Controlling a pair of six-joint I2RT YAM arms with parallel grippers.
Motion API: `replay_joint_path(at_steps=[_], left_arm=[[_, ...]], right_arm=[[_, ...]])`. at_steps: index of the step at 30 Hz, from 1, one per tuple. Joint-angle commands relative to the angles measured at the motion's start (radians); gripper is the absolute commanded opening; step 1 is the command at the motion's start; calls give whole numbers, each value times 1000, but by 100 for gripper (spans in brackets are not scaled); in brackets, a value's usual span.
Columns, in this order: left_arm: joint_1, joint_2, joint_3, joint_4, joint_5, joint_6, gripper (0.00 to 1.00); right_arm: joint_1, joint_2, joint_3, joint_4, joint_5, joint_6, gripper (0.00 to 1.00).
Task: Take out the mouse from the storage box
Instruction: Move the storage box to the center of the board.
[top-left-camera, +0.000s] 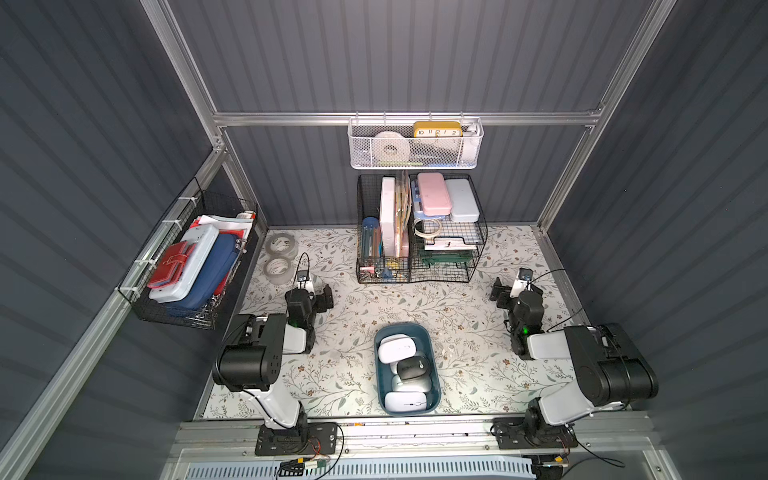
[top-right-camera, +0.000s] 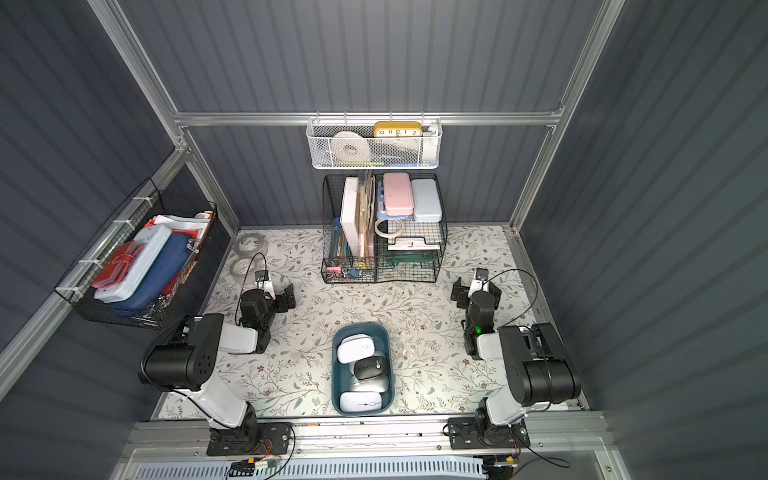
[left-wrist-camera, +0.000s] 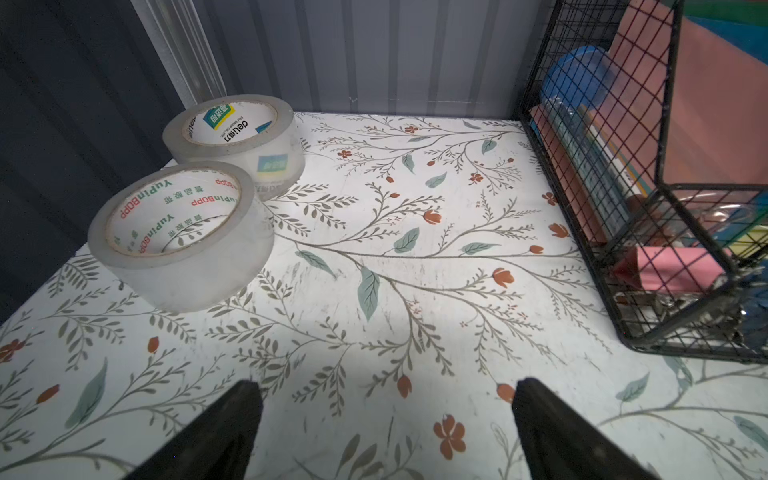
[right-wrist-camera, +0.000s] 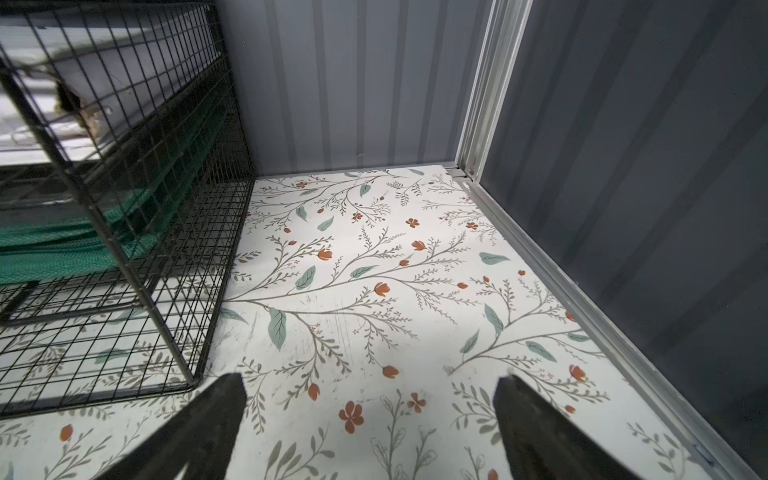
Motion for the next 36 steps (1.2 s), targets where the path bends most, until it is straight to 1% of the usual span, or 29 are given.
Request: replay_joint_path(at_steps=[1, 21, 26, 28, 30, 31, 32, 34, 36], left_arm=[[7, -9, 7, -3, -3, 6, 99], [8, -8, 8, -3, -3, 6, 99], [20, -8, 16, -16, 14, -1, 99], [20, -12, 8, -9, 0, -1, 99], [18, -43, -2, -15, 38, 22, 99], [16, -65, -15, -13, 27, 27, 99], [4, -110, -21, -46, -8, 36, 100], [-33, -210, -1, -183, -109, 26, 99], [-95, -322, 18, -278, -199, 37, 99]], right_arm=[[-4, 3, 15, -1, -9, -3, 99], [-6, 5, 15, -4, -13, 0, 99], [-12, 3, 16, -7, -18, 3, 99], [-12, -6, 0, 23, -24, -5, 99], [-7, -59, -46, 69, -38, -22, 99], [-2, -93, -60, 59, -42, -32, 99], [9, -143, -67, 16, -25, -44, 99], [43, -233, -60, -92, 35, -63, 99], [78, -334, -45, -211, 57, -82, 99]])
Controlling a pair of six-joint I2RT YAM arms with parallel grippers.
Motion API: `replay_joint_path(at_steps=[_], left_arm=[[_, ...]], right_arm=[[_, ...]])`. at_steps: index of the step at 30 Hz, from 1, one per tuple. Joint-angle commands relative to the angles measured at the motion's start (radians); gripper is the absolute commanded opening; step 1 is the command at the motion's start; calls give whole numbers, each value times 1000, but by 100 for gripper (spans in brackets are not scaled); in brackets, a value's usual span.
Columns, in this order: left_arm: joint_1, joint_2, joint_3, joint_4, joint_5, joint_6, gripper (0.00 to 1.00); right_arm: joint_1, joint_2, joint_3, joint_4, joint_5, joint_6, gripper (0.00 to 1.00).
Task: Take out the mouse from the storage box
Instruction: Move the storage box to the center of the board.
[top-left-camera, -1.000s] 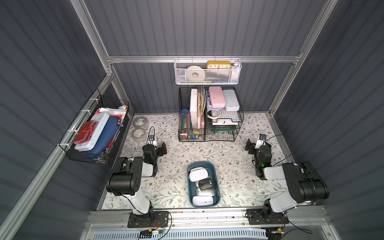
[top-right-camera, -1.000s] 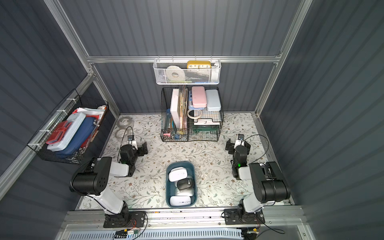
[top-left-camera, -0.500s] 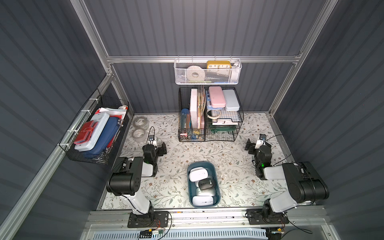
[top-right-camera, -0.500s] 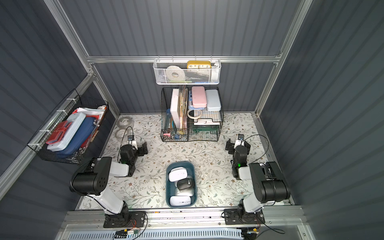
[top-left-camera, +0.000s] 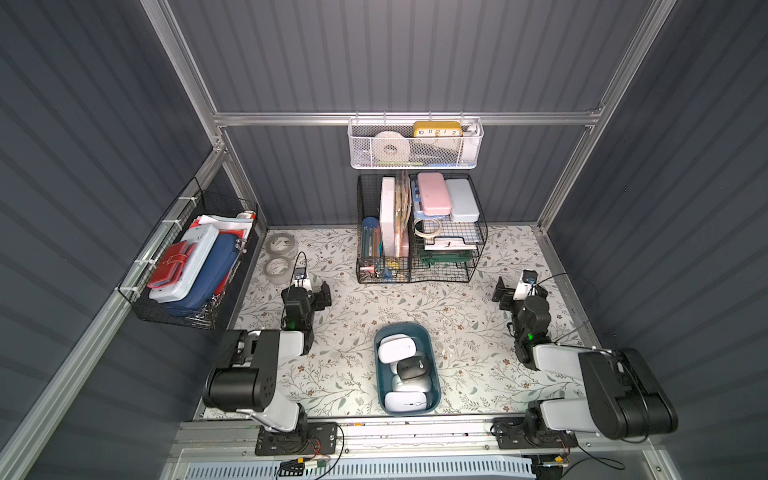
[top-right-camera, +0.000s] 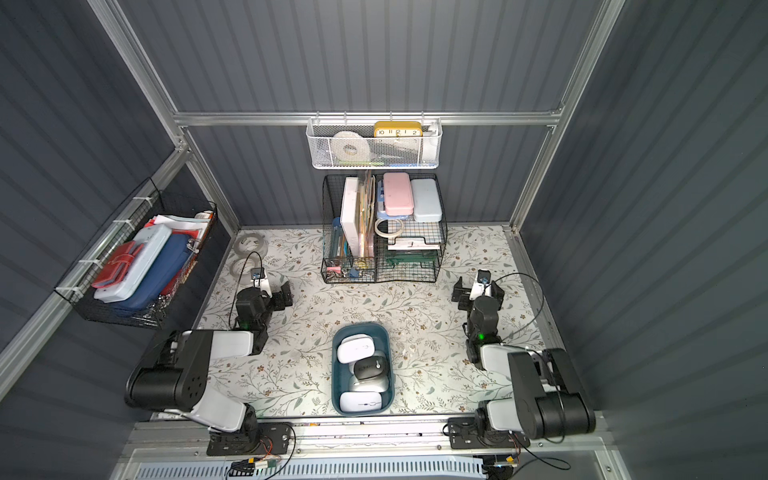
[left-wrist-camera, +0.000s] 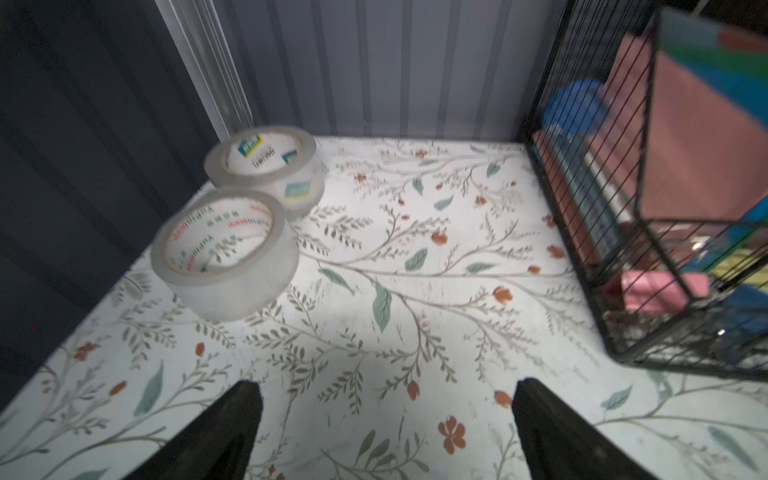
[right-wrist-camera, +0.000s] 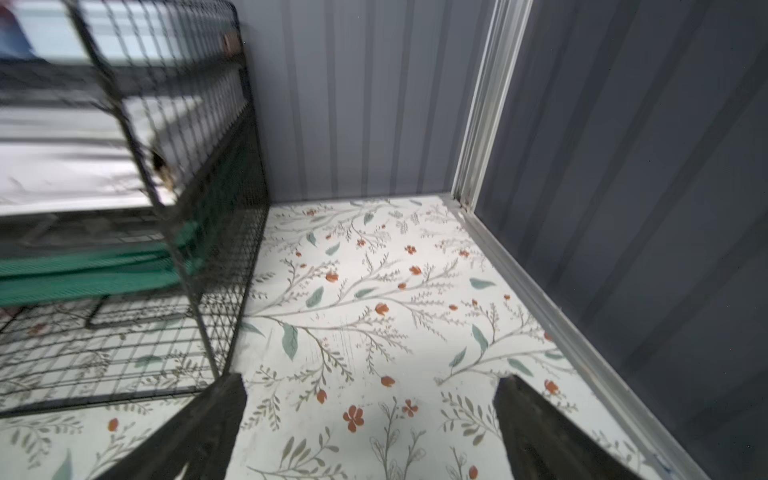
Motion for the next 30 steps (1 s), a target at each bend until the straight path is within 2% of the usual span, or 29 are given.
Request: replay_joint_path(at_steps=[1, 2, 4, 6, 8, 11, 15, 16, 20, 23, 26, 28, 30], left_arm=[[-88, -161, 35, -173, -156, 33, 99], [-117, -218, 49, -220, -183, 30, 99], [-137, -315, 94, -327, -136, -38, 99], [-137, -394, 160, -461, -73, -169, 99], [-137, -435, 234, -615, -68, -326, 99], [-137, -416, 427, -980, -101, -548, 99], [-138, -336, 612, -1343, -99, -573, 99], [-136, -321, 637, -1399, -102, -592, 99], [-136, -325, 648, -1449, 67, -567, 99], [-139, -372, 606, -1418, 211, -477, 99], [-147, -380, 596, -1488, 313, -489, 99], [-156, -402, 551, -1517, 389, -500, 99], [-187, -457, 476, -1538, 452, -524, 99]], right_arm=[[49, -155, 22, -175, 42, -50, 99], [68, -207, 33, -233, 38, -51, 99], [94, -313, 64, -359, 22, -30, 99], [112, -425, 119, -521, -19, 31, 99], [114, -516, 178, -681, -52, 122, 99], [114, -624, 263, -922, 17, 310, 99], [110, -738, 330, -1213, 156, 559, 99], [108, -758, 337, -1262, 159, 602, 99], [99, -809, 368, -1354, -17, 605, 99], [100, -759, 417, -1472, -157, 636, 99], [117, -674, 449, -1588, -260, 673, 98], [173, -632, 431, -1604, -288, 706, 97], [295, -606, 400, -1588, -250, 753, 96]])
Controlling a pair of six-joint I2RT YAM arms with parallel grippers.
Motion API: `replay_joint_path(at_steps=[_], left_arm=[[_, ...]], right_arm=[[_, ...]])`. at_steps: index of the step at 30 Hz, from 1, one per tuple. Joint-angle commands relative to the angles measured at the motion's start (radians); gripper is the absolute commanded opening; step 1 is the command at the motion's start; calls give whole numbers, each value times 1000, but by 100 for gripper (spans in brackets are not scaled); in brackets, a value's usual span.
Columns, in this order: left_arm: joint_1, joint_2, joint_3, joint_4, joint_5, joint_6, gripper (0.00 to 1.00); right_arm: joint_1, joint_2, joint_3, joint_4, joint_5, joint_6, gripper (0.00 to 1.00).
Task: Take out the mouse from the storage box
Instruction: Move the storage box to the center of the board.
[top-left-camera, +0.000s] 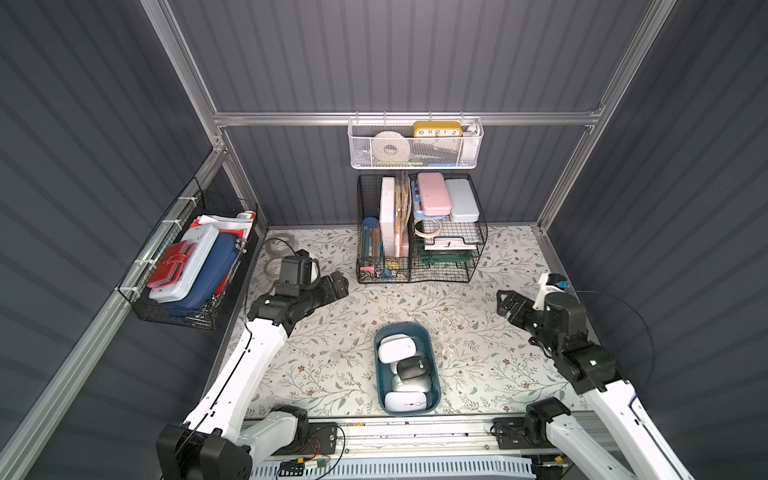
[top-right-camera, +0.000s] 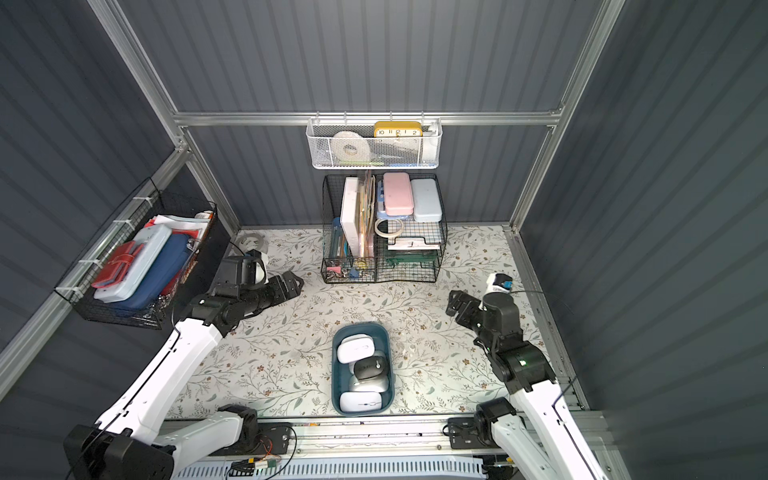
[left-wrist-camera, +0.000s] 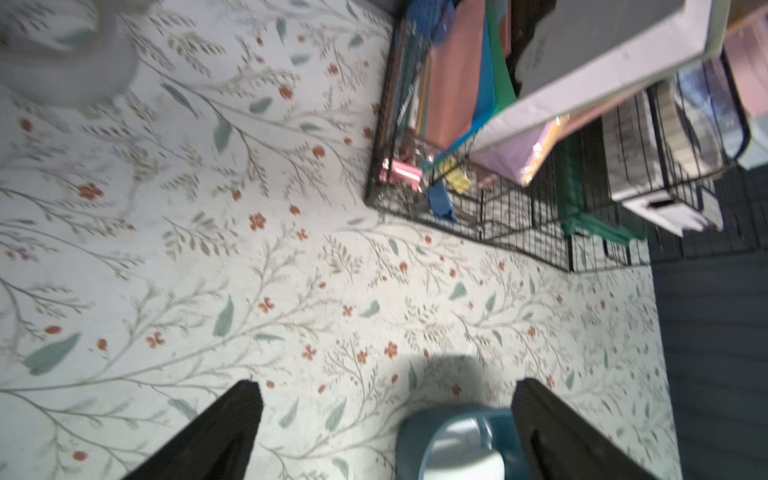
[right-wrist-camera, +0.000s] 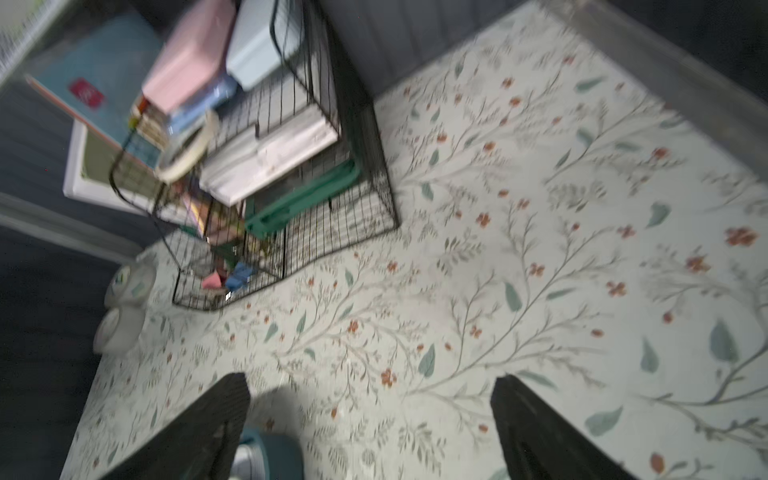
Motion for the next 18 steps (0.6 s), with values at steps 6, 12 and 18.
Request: replay_joint_path(at_steps=[6, 12, 18], left_arm=[[-222, -180, -223, -178, 158, -126, 99], [-359, -171, -317, -81, 195, -209, 99], [-489, -11, -336, 54, 170, -234, 95]], right_arm=[[449, 170, -45, -11, 100, 191, 97], [601, 387, -19, 95, 112, 218, 97], [649, 574, 36, 181, 55, 233, 95]])
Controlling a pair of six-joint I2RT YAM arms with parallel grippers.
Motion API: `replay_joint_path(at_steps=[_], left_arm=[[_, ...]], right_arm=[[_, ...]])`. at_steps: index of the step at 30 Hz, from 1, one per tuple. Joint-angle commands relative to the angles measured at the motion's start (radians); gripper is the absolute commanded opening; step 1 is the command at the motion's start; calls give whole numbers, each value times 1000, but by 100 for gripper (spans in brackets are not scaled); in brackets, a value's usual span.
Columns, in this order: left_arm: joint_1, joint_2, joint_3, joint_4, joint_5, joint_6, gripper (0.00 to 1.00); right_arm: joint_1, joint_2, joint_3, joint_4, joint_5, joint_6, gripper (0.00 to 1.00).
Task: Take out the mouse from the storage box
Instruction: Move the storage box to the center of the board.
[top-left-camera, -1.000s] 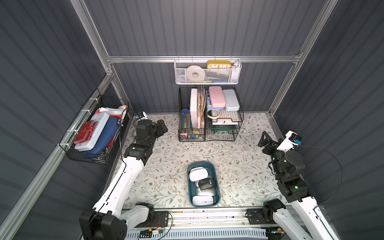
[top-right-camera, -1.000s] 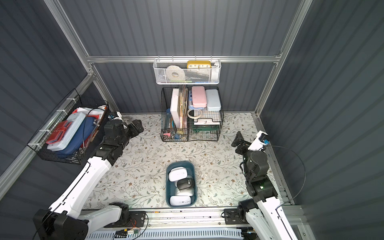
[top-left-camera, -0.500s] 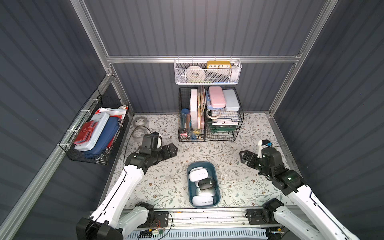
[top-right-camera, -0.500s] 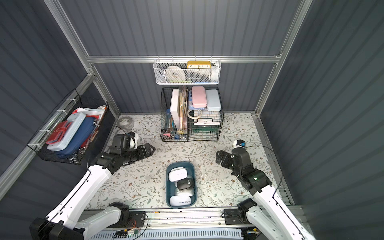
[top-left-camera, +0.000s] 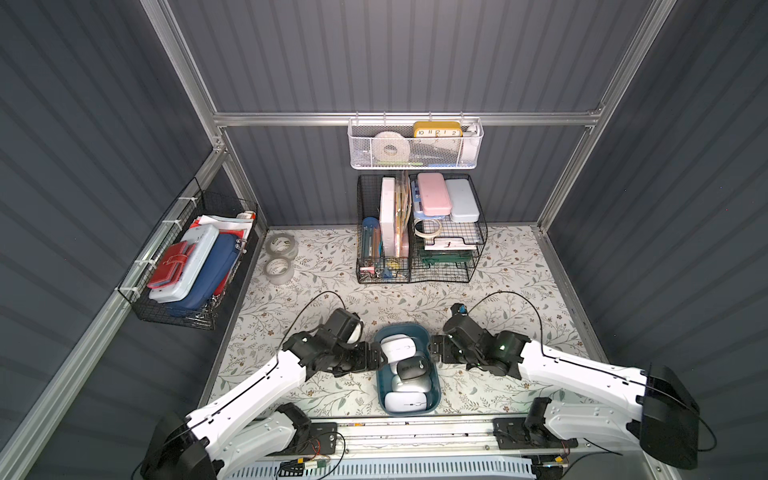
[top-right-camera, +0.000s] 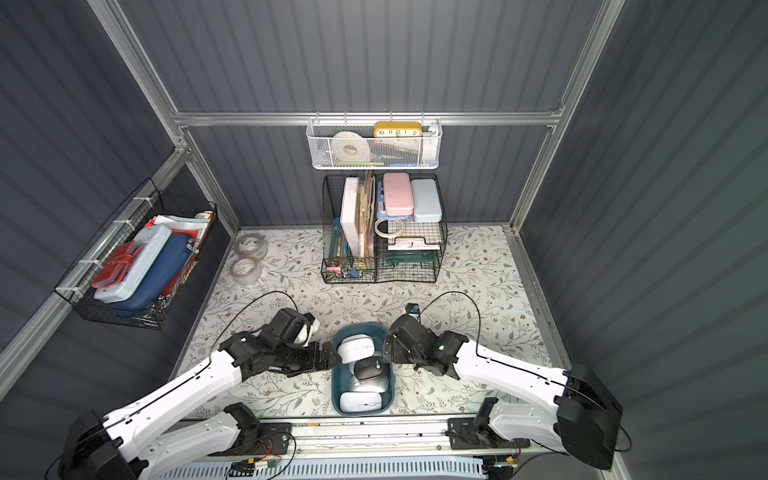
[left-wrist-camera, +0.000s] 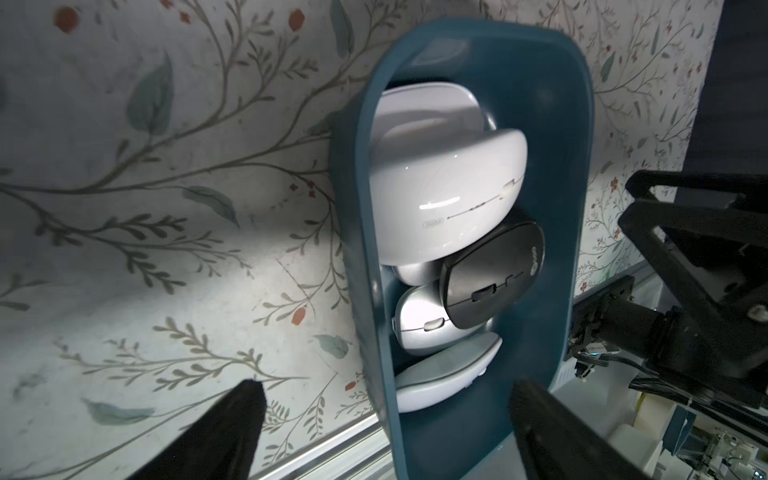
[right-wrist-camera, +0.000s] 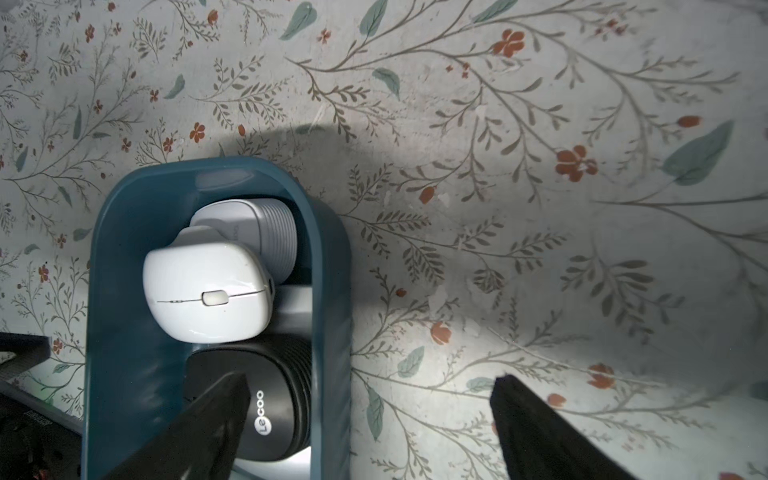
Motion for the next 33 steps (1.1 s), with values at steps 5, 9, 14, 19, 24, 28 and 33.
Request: replay_joint_path(at_steps=[5, 9, 14, 19, 24, 28, 33], left_arm=[[-60, 130, 0, 201, 29, -49, 90], [-63, 192, 22, 226, 26, -35, 83], [-62, 234, 43, 252, -6, -21, 80], [-62, 306, 63, 306, -6, -26, 78], [-61, 386, 104, 349, -13, -33, 77], [-61, 442, 152, 370, -23, -32, 77], [-60, 520, 212, 398, -27, -17, 78]], right_arm=[[13, 138, 65, 131, -34, 60, 82], [13, 192, 103, 120, -1, 58, 73], [0, 237, 154, 65, 86, 53, 72], [-70, 254, 145, 105, 46, 35, 69], [-111, 327, 184, 126, -7, -4, 64], [-122, 410, 233, 98, -14, -15, 60], [-151, 431, 236, 135, -20, -15, 60]])
